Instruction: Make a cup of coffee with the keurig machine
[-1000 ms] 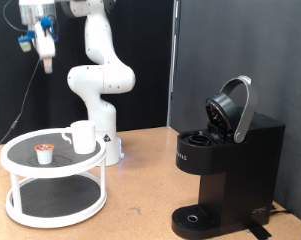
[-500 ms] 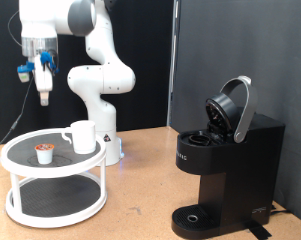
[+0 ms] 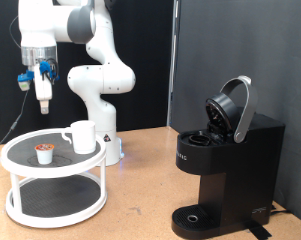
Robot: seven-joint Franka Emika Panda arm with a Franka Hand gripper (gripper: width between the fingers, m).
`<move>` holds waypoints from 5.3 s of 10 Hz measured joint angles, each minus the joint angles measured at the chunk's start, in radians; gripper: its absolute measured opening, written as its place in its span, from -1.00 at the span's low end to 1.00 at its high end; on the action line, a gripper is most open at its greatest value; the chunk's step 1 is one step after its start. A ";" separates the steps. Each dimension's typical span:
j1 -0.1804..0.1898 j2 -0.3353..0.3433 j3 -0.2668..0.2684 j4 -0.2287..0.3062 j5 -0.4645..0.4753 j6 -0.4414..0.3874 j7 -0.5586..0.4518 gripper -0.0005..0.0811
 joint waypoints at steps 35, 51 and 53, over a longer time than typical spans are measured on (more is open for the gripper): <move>0.044 0.153 -0.030 0.001 0.264 0.145 -0.065 -0.22; 0.295 0.158 0.053 0.074 0.920 0.089 0.029 -0.22; 0.313 0.165 0.036 0.108 1.009 -0.005 0.025 -0.22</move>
